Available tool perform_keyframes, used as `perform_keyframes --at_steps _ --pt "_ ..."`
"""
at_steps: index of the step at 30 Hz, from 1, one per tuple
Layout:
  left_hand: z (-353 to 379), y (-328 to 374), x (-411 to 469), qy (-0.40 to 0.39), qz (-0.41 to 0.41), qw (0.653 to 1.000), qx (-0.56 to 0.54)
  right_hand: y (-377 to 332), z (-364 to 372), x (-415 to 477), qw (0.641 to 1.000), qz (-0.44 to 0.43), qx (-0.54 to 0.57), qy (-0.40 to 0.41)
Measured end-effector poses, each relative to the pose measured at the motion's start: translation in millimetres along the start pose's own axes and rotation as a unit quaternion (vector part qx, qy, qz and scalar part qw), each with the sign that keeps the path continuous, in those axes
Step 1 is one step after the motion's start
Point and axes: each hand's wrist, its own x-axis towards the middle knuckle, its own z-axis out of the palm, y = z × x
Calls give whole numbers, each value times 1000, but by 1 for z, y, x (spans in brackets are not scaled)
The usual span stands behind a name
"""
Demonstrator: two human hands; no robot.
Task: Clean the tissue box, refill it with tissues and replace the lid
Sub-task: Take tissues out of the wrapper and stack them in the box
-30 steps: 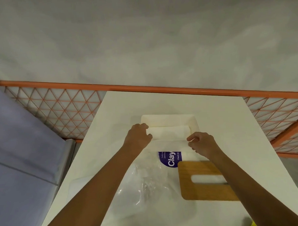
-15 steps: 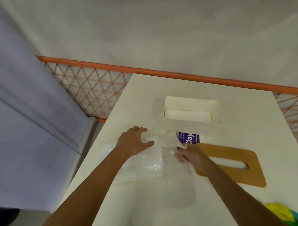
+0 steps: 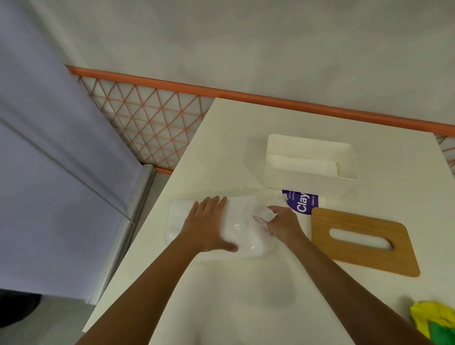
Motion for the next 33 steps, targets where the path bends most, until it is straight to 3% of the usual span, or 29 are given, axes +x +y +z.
perform_keyframes --at_steps 10,20,30,33 --pt "-1 3 0 31 9 999 21 -4 14 -5 998 24 -4 66" --pt "0 4 0 47 17 998 26 -8 -5 -1 996 59 24 -54" --pt "-4 2 -4 51 26 998 15 -2 -18 11 983 61 158 -78" --pt "-5 3 -5 53 25 998 17 -2 -8 10 985 61 149 -66"
